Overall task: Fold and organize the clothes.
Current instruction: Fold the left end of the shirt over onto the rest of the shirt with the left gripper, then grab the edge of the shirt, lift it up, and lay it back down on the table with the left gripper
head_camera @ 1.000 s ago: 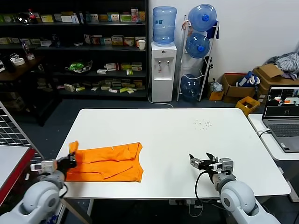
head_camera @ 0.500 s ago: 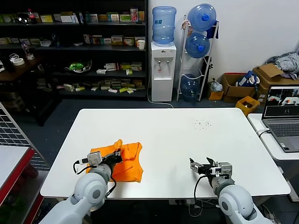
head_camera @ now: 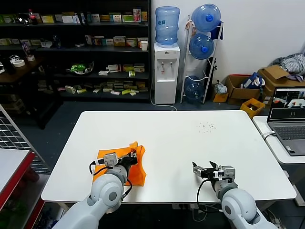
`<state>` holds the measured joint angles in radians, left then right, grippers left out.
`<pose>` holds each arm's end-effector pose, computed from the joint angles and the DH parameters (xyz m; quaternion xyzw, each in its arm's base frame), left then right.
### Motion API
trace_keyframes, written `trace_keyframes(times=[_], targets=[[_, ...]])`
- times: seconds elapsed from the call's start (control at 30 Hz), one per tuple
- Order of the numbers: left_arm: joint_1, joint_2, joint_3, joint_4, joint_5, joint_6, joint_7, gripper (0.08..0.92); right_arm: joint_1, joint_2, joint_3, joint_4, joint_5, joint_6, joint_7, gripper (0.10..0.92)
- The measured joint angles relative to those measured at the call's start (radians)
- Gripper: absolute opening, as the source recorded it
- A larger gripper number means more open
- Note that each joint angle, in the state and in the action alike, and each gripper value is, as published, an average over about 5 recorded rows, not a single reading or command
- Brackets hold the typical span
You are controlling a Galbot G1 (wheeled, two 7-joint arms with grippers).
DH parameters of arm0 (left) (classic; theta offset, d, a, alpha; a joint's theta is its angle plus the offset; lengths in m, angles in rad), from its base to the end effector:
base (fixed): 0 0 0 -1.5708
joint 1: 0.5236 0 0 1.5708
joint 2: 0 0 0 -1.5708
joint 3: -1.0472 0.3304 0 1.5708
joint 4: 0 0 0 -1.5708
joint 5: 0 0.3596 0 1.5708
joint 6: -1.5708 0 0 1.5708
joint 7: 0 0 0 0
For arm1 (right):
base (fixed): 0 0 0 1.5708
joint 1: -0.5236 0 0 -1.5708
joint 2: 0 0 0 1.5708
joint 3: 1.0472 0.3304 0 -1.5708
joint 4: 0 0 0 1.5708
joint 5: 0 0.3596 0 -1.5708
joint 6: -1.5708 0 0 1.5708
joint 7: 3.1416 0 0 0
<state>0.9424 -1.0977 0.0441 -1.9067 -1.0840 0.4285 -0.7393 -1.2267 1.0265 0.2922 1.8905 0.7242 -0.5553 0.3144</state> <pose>0.3131 -0.0660 -0.2403 -0.0469 -0.9449 0.1401 0.2921 0.2865 -0.0456 -0.2822 0.0538 -0.9516 -0.0229 0.3017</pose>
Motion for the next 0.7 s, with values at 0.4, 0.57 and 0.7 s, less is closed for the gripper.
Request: trace_keyframes(times=[0.4, 0.57, 0.7], targets=[[0.039, 0.060, -0.059, -0.038, 0.015, 0.007, 0.056, 0.597, -0.006, -0.007, 0.007, 0.004, 0.001, 0.004, -0.006, 0.823], [0.112, 0.146, -0.142, -0.022, 0.063, -0.009, 0.153, 0.744, -0.003, -0.005, 0.003, 0.002, 0.001, 0.007, -0.010, 0.823], [0.180, 0.214, -0.209, 0.008, 0.097, -0.028, 0.259, 0.811, 0.003, 0.000, -0.004, -0.001, 0.000, 0.007, -0.011, 0.823]])
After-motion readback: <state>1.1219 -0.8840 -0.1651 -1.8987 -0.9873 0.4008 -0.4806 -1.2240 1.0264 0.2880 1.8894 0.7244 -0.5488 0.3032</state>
